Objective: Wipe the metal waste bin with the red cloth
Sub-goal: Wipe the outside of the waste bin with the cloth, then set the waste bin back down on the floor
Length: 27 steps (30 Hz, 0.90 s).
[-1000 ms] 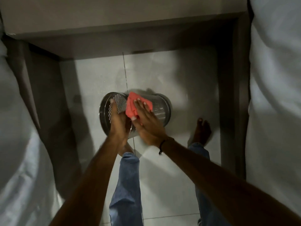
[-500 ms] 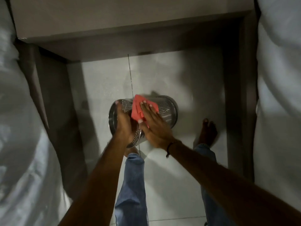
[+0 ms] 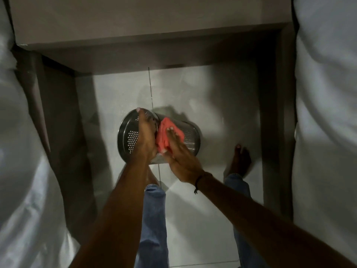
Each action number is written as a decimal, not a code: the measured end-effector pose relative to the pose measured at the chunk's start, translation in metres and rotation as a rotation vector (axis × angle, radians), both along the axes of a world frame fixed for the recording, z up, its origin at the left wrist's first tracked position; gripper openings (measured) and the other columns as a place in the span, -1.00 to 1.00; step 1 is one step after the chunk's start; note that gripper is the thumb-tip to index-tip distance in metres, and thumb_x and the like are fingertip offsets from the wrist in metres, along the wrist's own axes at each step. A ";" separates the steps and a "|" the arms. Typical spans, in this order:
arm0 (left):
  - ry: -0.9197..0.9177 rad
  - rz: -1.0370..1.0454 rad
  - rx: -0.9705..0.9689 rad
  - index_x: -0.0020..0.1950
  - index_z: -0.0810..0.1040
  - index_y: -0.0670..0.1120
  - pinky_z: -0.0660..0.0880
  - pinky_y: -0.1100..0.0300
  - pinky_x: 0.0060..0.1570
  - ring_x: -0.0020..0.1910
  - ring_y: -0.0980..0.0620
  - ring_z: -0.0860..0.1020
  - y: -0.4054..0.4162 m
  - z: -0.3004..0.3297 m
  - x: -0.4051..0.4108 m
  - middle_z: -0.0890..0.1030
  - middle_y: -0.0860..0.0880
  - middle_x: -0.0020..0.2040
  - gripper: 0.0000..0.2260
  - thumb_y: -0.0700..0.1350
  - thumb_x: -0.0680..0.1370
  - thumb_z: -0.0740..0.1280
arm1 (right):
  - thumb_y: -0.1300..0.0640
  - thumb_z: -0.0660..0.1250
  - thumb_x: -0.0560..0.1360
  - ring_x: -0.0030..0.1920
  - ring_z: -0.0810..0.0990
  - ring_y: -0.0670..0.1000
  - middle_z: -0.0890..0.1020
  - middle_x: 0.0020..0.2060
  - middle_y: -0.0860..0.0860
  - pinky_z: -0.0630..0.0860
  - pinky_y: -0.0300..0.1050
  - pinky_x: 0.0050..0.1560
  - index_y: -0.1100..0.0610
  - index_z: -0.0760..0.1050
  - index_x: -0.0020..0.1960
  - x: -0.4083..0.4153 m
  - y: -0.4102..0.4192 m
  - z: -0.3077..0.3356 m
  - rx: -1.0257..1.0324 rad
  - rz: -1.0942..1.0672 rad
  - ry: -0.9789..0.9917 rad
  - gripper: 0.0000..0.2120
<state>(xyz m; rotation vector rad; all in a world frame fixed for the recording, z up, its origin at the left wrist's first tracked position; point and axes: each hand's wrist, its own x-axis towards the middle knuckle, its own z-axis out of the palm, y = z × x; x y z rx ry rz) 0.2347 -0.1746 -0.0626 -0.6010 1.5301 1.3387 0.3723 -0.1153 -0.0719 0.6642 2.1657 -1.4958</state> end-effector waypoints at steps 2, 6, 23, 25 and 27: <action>0.056 -0.181 0.033 0.37 0.54 0.07 0.65 0.14 -0.04 -0.03 0.17 0.74 0.006 0.008 0.012 0.79 0.11 -0.02 -0.30 0.40 0.60 -0.20 | -0.09 0.04 0.73 0.53 0.37 0.25 -0.01 0.69 0.07 0.47 0.25 0.42 -0.10 -0.22 0.68 -0.021 0.010 -0.002 -0.147 -0.251 -0.046 -0.36; 0.117 -0.311 0.033 0.58 0.33 -0.09 0.35 0.00 0.51 0.46 -0.06 0.46 0.016 0.009 0.039 0.50 -0.14 0.47 -0.37 0.24 0.68 -0.14 | -0.11 0.09 0.72 0.47 0.39 -0.09 0.32 0.59 -0.08 0.47 -0.52 0.14 -0.07 0.12 0.66 -0.048 0.034 -0.011 -0.416 -0.710 -0.057 -0.47; 0.471 -0.483 -0.097 0.36 0.52 -0.09 0.58 -0.12 0.25 0.21 -0.10 0.63 0.032 0.005 0.027 0.66 -0.11 0.22 -0.68 -0.01 0.64 0.31 | 0.17 0.32 0.62 0.15 0.65 0.17 0.66 0.28 0.22 0.58 0.19 0.21 0.09 0.59 0.24 -0.038 0.116 0.016 -0.521 -0.987 -0.198 -0.79; 0.421 -0.362 -0.016 0.44 0.44 -0.09 0.61 -0.01 0.21 0.18 -0.08 0.64 0.055 0.023 -0.003 0.65 -0.10 0.18 -0.63 -0.06 0.64 0.34 | 0.11 0.32 0.63 0.19 0.71 0.17 0.70 0.25 0.14 0.65 0.23 0.20 0.06 0.57 0.33 -0.058 0.140 0.035 -0.669 -0.905 -0.103 -0.71; 0.530 -0.348 -0.011 0.40 0.47 -0.10 0.65 0.00 0.15 0.08 -0.06 0.65 0.076 0.036 -0.038 0.65 -0.06 0.10 -0.64 -0.08 0.62 0.37 | 0.11 0.36 0.61 0.07 0.77 0.03 0.78 0.08 0.00 0.74 0.07 0.00 -0.03 0.65 0.19 -0.090 0.159 0.050 -0.683 -0.841 -0.001 -0.81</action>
